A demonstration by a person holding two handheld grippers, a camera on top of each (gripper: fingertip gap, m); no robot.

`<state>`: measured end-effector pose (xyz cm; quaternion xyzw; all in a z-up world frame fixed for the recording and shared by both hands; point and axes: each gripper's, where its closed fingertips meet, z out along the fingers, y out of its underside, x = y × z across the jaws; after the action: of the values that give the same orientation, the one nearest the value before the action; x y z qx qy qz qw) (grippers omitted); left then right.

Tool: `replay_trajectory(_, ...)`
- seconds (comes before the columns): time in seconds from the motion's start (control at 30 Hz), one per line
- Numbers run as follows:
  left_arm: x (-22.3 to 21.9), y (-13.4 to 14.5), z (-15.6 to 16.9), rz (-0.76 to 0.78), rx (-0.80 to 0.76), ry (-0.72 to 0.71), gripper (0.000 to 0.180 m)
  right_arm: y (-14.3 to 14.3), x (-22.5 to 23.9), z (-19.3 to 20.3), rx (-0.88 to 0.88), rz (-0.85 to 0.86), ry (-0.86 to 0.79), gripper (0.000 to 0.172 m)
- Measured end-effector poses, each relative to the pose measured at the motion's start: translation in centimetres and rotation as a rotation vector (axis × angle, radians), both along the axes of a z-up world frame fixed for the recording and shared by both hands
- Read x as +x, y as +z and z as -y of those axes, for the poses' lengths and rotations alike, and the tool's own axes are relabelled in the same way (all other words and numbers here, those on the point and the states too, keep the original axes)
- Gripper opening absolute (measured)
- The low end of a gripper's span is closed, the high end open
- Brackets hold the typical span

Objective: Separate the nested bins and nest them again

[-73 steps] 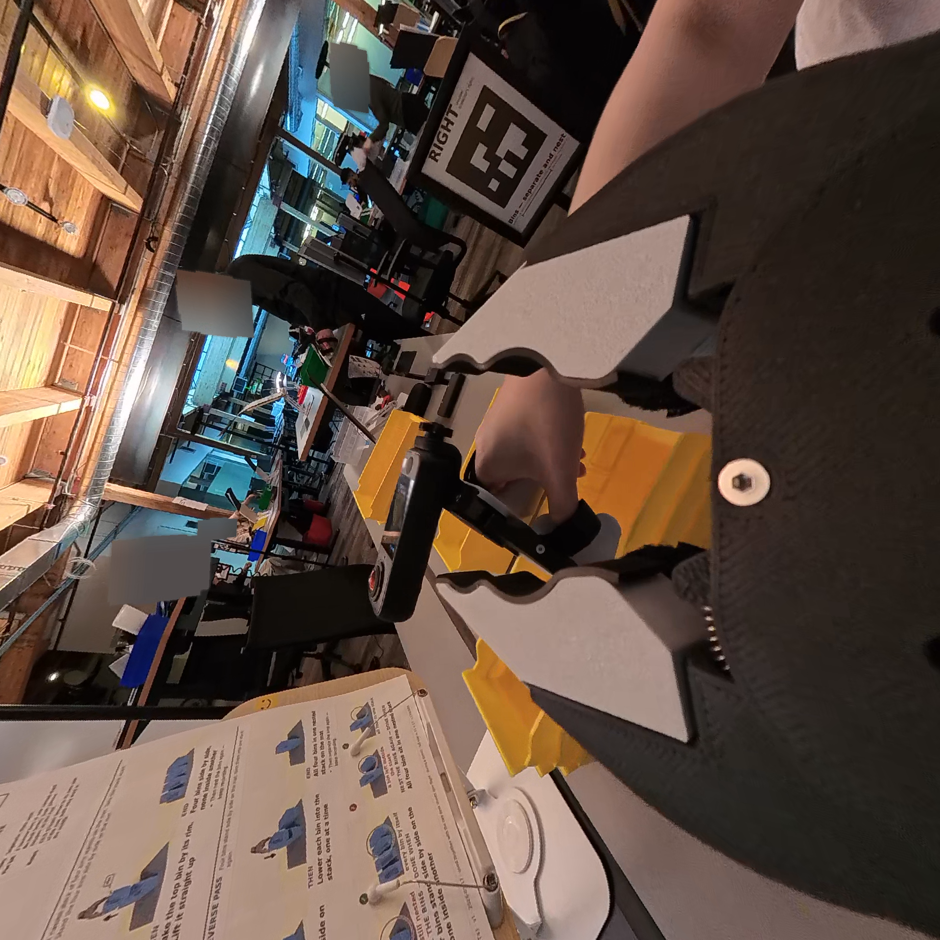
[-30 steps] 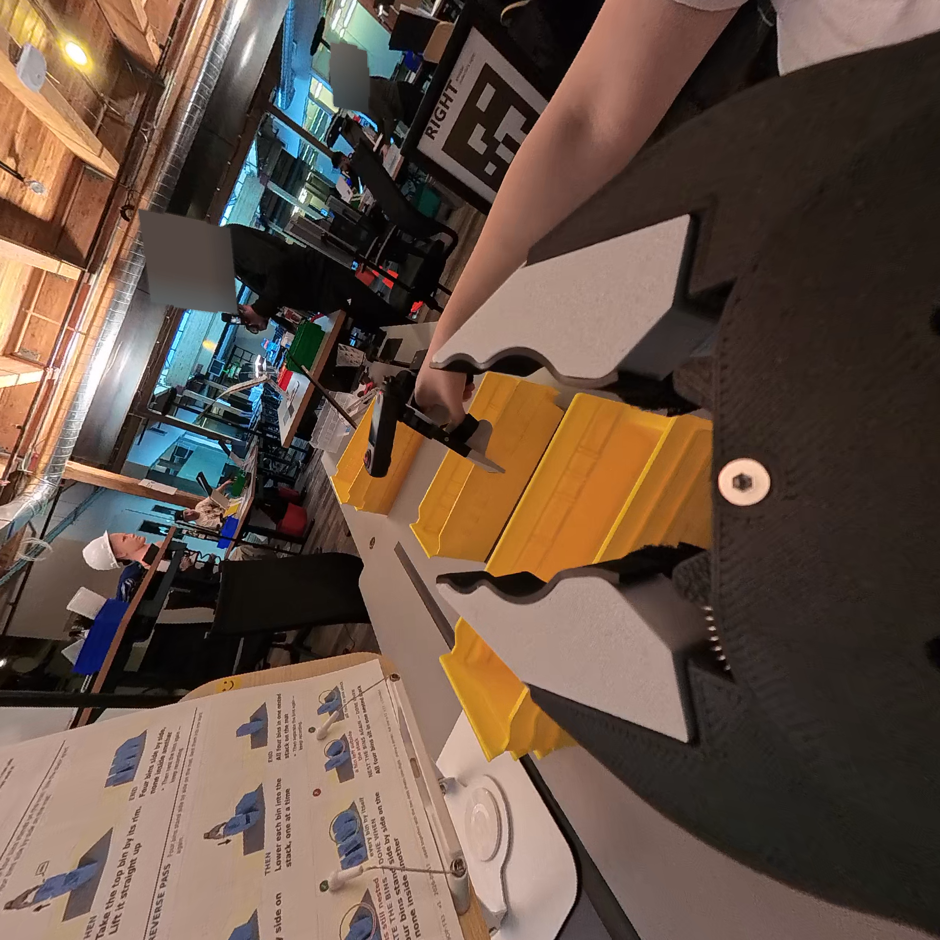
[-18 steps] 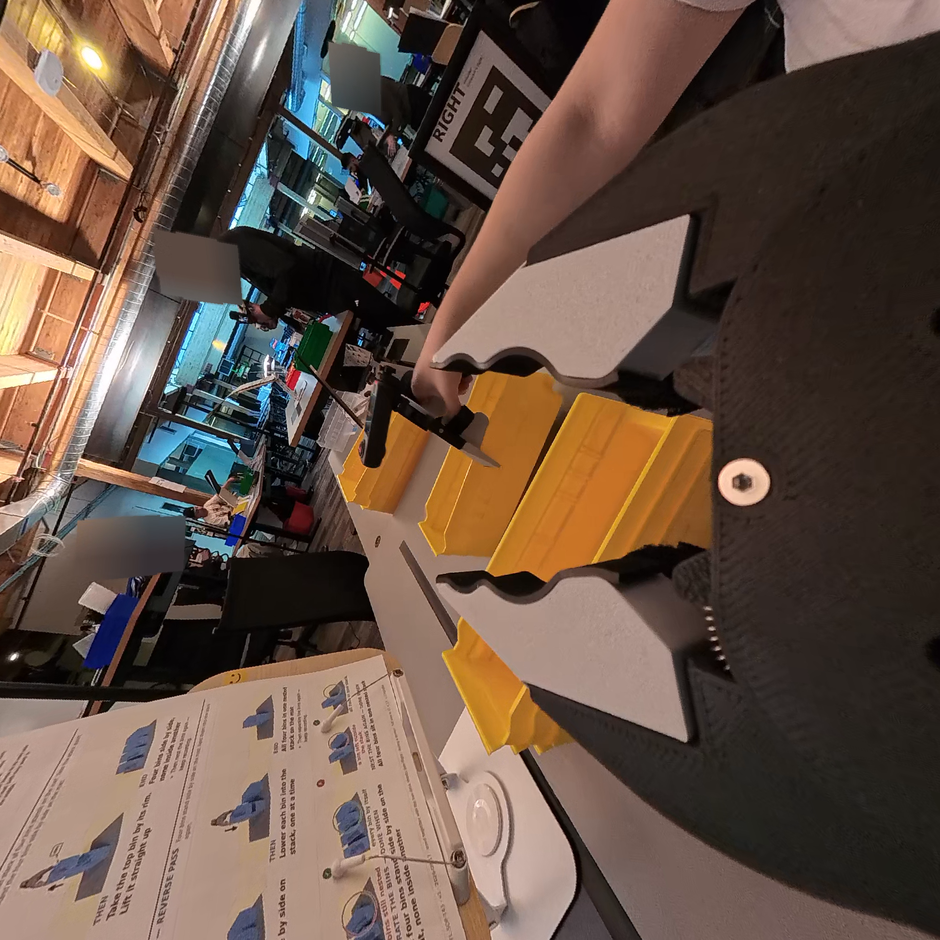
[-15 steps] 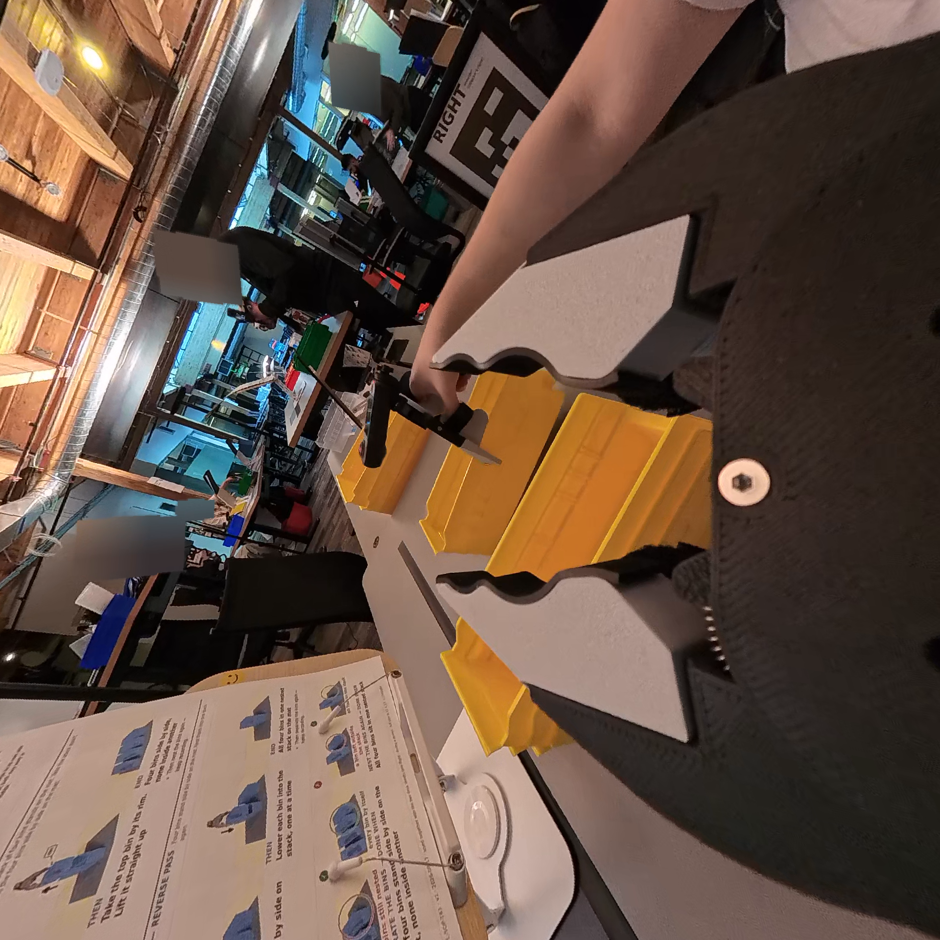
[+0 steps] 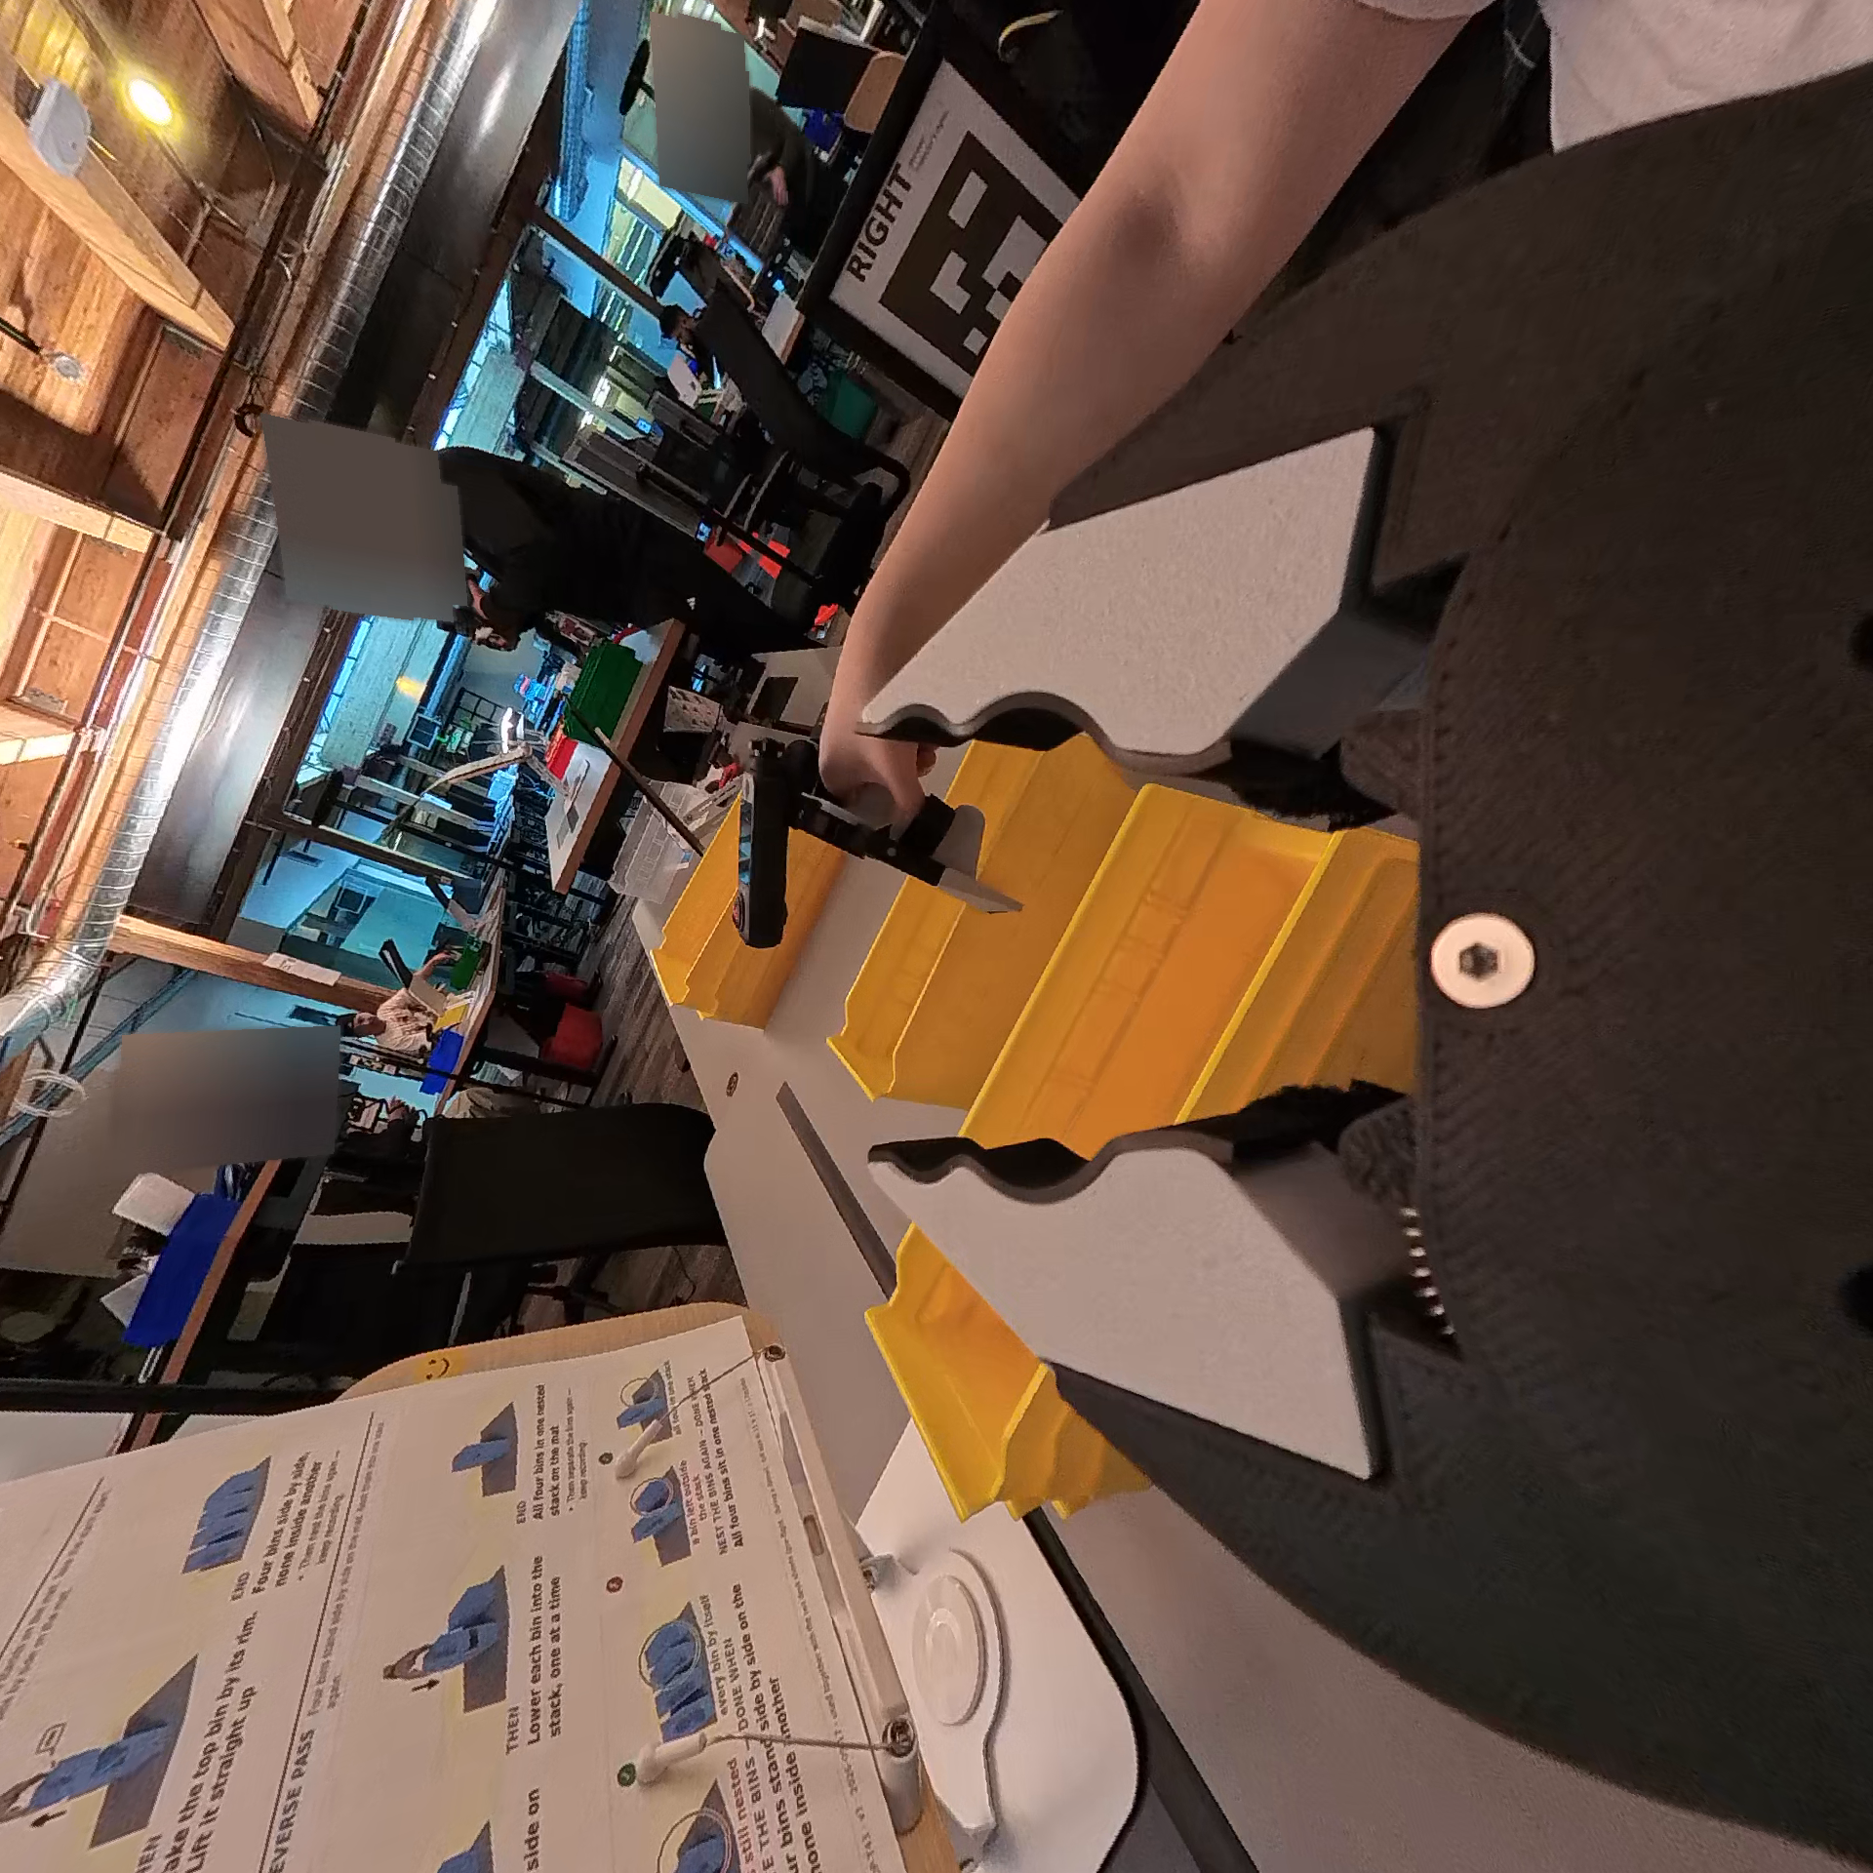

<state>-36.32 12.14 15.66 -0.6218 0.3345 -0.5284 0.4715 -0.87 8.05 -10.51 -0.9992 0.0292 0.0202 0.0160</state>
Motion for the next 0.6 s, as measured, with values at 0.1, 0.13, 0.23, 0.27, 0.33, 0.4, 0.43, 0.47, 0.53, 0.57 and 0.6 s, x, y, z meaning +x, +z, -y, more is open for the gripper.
replay_trajectory(0.1,0.1,0.0,0.1,-0.002,0.003,-0.001,0.078,0.2,-0.3,-0.2,0.027,-0.019,0.001,0.113)
replay_trajectory(0.13,0.0,0.0,0.1,-0.002,0.004,-0.001,0.078,0.3,-0.4,-0.2,0.033,-0.031,-0.001,0.112)
replay_trajectory(0.23,0.0,0.0,0.0,0.000,-0.001,0.000,0.078,0.6,-0.9,-0.4,0.059,-0.076,-0.009,0.110)
replay_trajectory(0.27,0.1,-0.1,0.0,-0.001,-0.002,0.000,0.078,0.8,-1.0,-0.5,0.068,-0.086,-0.015,0.109)
replay_trajectory(0.33,0.1,-0.1,0.0,-0.003,-0.002,0.000,0.078,1.3,-0.9,-0.6,0.081,-0.089,-0.021,0.108)
replay_trajectory(0.4,0.1,-0.1,0.0,-0.003,0.000,0.001,0.078,1.9,-0.8,-0.5,0.082,-0.082,-0.017,0.108)
replay_trajectory(0.43,0.1,-0.1,0.0,-0.003,0.001,0.001,0.077,2.1,-0.8,-0.4,0.078,-0.082,-0.018,0.108)
replay_trajectory(0.47,0.1,-0.1,0.0,-0.003,0.001,0.001,0.078,2.4,-0.8,-0.3,0.077,-0.083,-0.020,0.107)
replay_trajectory(0.53,0.1,-0.1,0.0,-0.005,-0.001,0.001,0.078,3.0,-0.9,-0.2,0.076,-0.092,-0.027,0.106)
replay_trajectory(0.57,0.1,-0.1,0.0,-0.005,-0.002,0.001,0.078,3.2,-0.9,-0.1,0.076,-0.097,-0.030,0.106)
replay_trajectory(0.6,0.1,-0.1,-0.1,-0.004,-0.003,0.000,0.078,3.4,-1.0,0.0,0.076,-0.102,-0.030,0.106)
